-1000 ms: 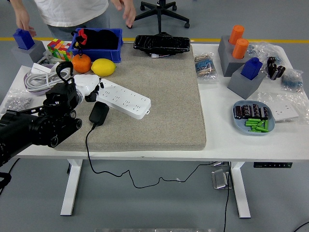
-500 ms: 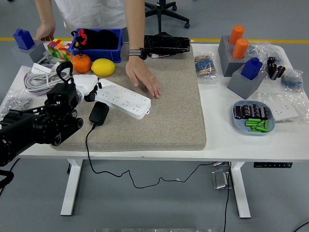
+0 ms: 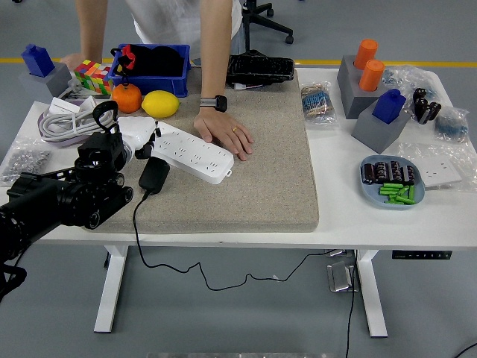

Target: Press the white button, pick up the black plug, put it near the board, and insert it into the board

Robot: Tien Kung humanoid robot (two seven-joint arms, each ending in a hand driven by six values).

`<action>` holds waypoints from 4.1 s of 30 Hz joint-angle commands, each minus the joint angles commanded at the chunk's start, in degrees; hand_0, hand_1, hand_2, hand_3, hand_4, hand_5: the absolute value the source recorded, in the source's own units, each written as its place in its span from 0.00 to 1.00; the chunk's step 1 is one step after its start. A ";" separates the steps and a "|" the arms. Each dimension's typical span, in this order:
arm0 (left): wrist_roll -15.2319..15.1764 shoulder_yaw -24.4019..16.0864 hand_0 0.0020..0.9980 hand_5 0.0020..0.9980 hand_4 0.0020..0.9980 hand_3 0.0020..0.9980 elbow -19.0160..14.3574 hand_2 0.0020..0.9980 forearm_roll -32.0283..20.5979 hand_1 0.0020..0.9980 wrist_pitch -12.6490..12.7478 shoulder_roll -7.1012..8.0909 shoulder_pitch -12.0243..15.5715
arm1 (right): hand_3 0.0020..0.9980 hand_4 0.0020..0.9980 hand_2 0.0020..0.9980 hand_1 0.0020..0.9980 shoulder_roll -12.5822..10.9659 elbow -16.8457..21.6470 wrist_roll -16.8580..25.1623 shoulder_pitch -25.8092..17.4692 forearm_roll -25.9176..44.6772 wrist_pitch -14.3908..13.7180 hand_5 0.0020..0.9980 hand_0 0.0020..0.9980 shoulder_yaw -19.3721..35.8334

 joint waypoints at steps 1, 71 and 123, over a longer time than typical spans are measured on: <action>0.00 0.30 0.00 0.00 0.00 0.70 0.13 0.23 -0.20 0.01 0.04 -0.01 0.01 | 0.75 0.89 0.72 0.76 0.02 0.00 0.00 -0.01 -0.01 0.01 0.73 0.88 0.02; 22.05 -32.46 0.79 0.56 1.00 0.86 -40.74 0.77 24.94 0.79 5.97 9.21 26.68 | 0.75 0.90 0.71 0.76 0.57 0.44 0.79 -1.08 -0.25 -0.68 0.73 0.87 -0.26; 19.76 -30.91 0.37 0.00 0.72 0.55 -36.36 0.38 23.75 0.35 7.76 7.01 25.27 | 0.74 0.87 0.70 0.75 0.93 0.43 1.73 -1.48 -0.43 -1.52 0.69 0.87 0.52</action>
